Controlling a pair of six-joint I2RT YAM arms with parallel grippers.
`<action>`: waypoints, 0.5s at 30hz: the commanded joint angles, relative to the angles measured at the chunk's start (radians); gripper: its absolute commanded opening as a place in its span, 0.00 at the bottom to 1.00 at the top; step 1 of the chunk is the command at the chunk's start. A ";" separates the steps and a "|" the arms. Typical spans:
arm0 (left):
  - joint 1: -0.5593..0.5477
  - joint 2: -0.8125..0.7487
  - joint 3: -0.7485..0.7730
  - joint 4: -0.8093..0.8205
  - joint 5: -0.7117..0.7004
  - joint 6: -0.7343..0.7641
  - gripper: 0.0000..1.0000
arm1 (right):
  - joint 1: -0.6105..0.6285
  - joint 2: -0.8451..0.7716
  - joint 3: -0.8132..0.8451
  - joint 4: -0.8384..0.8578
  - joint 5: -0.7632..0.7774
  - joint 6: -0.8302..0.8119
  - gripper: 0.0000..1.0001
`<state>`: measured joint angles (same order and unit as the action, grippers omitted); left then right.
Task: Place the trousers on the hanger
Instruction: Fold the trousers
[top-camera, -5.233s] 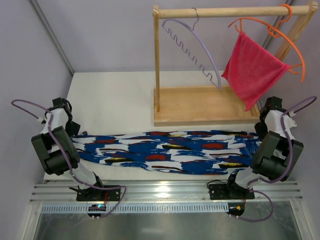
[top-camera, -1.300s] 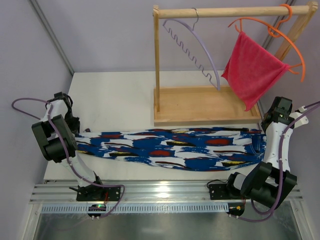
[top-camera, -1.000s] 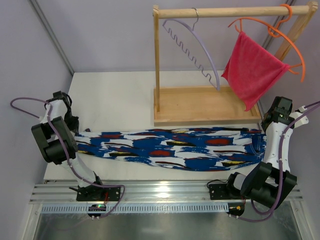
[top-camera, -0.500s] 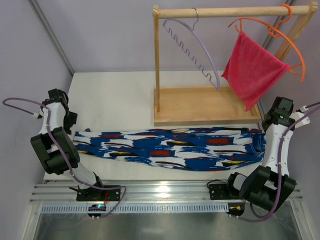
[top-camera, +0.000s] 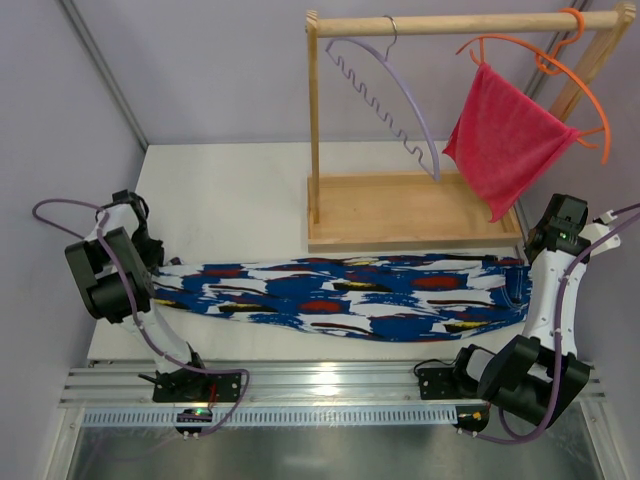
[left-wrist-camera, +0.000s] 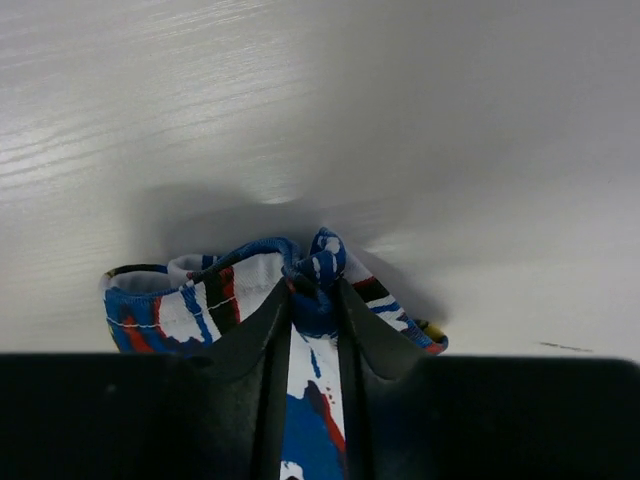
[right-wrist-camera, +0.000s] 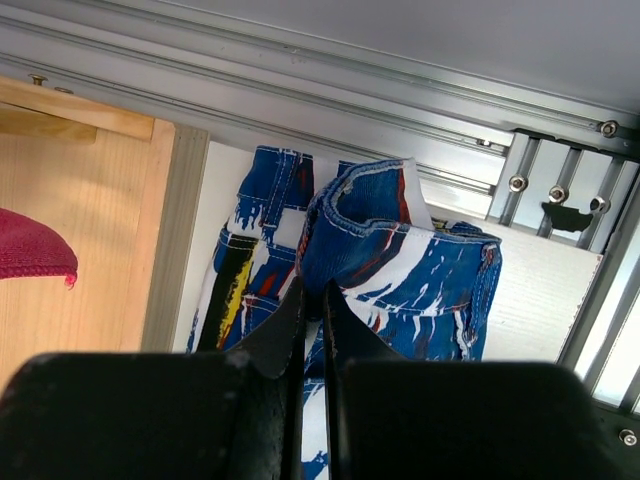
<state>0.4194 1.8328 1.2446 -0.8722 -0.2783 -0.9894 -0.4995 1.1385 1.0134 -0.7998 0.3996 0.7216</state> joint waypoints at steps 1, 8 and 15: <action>0.005 -0.015 -0.007 0.024 -0.016 0.001 0.20 | -0.005 -0.026 0.008 0.056 0.030 -0.021 0.04; 0.005 -0.070 0.006 0.002 -0.056 0.014 0.30 | -0.005 -0.023 0.002 0.057 0.025 -0.016 0.04; 0.005 -0.098 -0.019 0.024 -0.039 0.024 0.00 | -0.004 -0.031 -0.010 0.057 0.021 -0.017 0.04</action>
<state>0.4194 1.7729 1.2366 -0.8757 -0.2909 -0.9791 -0.4995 1.1385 0.9981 -0.7914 0.3992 0.7124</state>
